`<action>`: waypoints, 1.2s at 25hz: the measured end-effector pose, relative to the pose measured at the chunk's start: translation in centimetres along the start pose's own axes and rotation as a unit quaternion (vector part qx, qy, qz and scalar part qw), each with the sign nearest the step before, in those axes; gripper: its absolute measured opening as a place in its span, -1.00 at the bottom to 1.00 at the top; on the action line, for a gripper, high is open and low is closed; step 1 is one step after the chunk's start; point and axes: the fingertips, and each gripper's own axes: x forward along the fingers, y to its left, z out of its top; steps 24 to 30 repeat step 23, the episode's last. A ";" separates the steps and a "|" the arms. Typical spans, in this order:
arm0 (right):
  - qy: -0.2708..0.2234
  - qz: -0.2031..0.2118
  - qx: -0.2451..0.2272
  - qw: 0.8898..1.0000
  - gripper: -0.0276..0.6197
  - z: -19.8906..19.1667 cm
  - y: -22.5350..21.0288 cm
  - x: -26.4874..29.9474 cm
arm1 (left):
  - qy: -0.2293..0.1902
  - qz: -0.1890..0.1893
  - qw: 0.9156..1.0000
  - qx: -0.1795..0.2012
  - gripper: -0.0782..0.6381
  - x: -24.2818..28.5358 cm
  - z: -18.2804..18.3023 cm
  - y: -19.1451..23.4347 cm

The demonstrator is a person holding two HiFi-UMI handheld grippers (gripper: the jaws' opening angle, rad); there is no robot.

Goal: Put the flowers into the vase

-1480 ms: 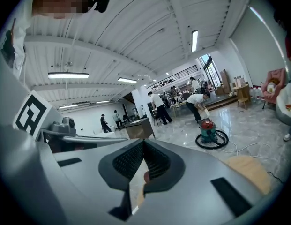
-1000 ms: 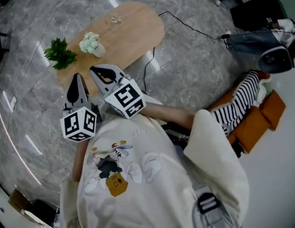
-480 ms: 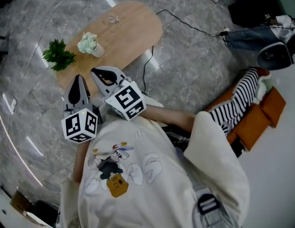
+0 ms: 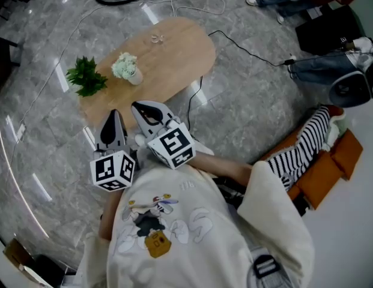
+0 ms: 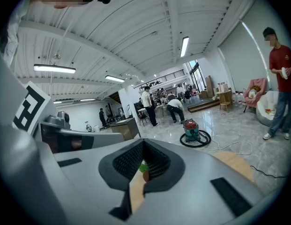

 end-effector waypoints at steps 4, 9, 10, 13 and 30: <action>-0.004 0.000 -0.001 1.000 -0.90 0.2 0.3 -0.2 | 0.002 -0.002 1.000 -0.004 -0.76 -0.4 -0.1 0.1; -0.007 0.010 -0.014 1.000 -0.90 0.2 1.1 -0.4 | 0.004 0.000 1.000 -0.010 -0.76 -0.8 -0.5 0.4; -0.008 0.012 -0.017 1.000 -0.90 0.2 1.4 -0.5 | 0.005 -0.001 1.000 -0.010 -0.76 -0.9 -0.6 0.4; -0.016 0.017 -0.029 0.999 -0.90 0.4 1.9 -0.6 | 0.005 -0.002 1.000 -0.008 -0.76 -1.2 -0.6 0.5; -0.008 0.012 -0.015 1.000 -0.90 -0.3 2.9 -1.1 | 0.022 -0.009 1.000 -0.008 -0.76 -2.1 -1.0 0.7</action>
